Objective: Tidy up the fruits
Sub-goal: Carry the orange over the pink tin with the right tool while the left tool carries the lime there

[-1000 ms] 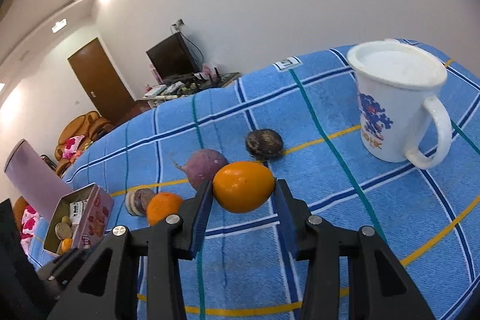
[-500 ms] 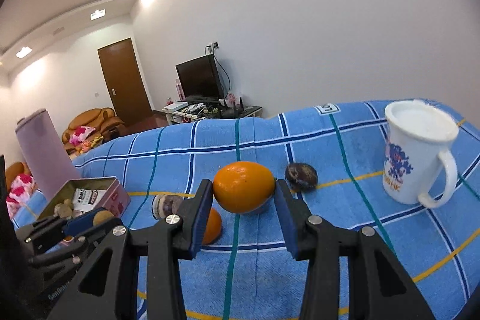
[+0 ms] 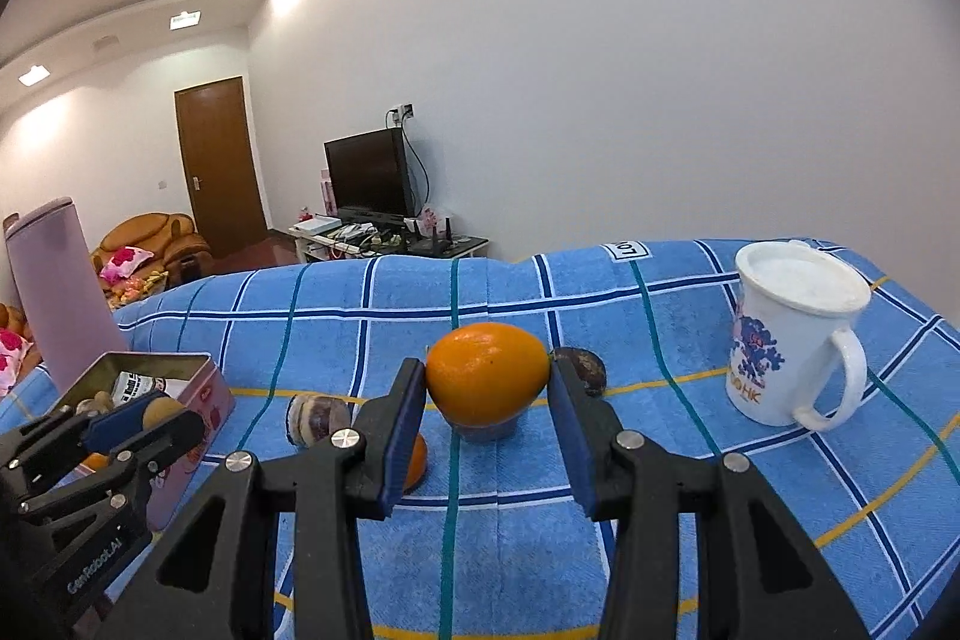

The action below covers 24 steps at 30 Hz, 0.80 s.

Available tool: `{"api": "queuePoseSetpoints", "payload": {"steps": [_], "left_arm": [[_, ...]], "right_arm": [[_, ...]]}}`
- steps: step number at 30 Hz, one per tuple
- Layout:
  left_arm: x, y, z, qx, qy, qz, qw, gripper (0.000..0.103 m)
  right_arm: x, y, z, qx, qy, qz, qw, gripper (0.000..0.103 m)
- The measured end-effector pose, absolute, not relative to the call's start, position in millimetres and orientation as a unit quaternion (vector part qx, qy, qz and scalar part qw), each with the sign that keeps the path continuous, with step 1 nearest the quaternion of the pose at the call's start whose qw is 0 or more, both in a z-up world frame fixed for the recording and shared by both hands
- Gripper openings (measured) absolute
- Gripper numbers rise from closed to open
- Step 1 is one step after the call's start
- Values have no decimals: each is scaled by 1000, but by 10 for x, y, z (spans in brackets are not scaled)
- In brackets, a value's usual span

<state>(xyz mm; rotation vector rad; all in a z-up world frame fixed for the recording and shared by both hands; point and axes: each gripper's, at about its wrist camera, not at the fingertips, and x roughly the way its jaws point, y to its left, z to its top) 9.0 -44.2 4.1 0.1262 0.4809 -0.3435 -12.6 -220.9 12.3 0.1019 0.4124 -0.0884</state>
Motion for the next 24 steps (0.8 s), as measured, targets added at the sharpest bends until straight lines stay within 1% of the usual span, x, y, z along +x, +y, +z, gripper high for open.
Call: {"api": "queuePoseSetpoints", "payload": {"steps": [8, 13, 24], "left_arm": [[76, -403, 83, 83, 224, -149, 960, 29], [116, -350, 84, 76, 234, -145, 958, 29], [185, -127, 233, 53, 227, -117, 965, 29]], "right_arm": [[-220, -2150, 133, 56, 201, -69, 976, 44], [-265, -2124, 118, 69, 210, -73, 972, 44], [-237, -1804, 167, 63, 227, -44, 971, 44]]}}
